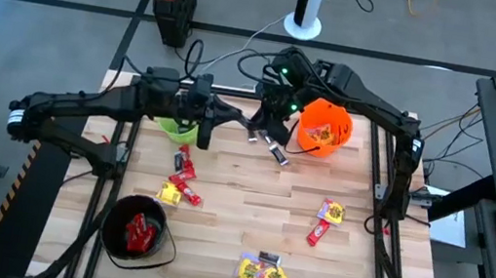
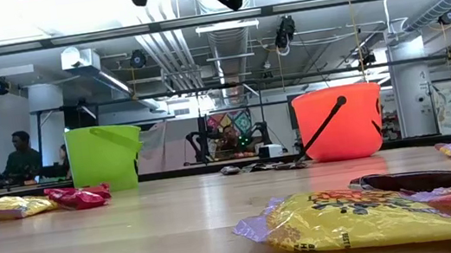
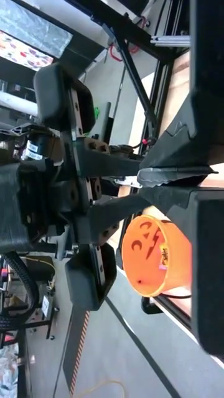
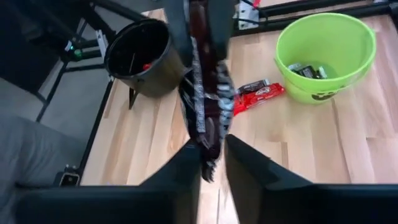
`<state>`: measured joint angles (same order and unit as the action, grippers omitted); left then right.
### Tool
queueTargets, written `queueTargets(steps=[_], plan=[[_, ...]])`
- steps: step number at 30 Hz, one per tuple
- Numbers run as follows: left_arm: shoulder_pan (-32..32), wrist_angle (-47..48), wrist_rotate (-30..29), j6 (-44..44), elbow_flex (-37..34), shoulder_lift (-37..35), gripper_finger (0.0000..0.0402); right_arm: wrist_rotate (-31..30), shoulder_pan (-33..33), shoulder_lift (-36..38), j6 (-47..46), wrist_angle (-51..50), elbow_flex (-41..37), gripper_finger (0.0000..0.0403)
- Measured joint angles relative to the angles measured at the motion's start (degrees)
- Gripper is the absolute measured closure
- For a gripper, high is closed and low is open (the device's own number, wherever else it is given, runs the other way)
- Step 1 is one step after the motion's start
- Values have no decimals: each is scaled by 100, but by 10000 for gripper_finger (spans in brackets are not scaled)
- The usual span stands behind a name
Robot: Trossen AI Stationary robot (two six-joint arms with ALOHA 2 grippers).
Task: Sort candy by brand, put in halloween buckets
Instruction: Put the brown candy into the green bucket
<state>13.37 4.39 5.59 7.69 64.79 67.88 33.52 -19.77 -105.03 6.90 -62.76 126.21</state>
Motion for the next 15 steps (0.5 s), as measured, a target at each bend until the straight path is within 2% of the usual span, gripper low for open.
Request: queueTargets(steps=[6, 9, 11, 14, 15], plan=[[18, 420, -385, -11, 4, -247, 395, -54, -190, 0, -287, 6, -1, 264], [57, 945, -626, 19, 14, -376, 395, -54, -316, 2, -360, -17, 0, 234], [113, 1806, -1205, 119, 168, -427, 395, -56, -417, 2, -516, -59, 0, 220], [255, 3940, -2580, 484, 651, -317, 395, -64, -541, 5, -657, -186, 0, 206], [347, 4673, -2867, 646, 837, -218, 395, -72, -568, 9, -697, -210, 0, 204]])
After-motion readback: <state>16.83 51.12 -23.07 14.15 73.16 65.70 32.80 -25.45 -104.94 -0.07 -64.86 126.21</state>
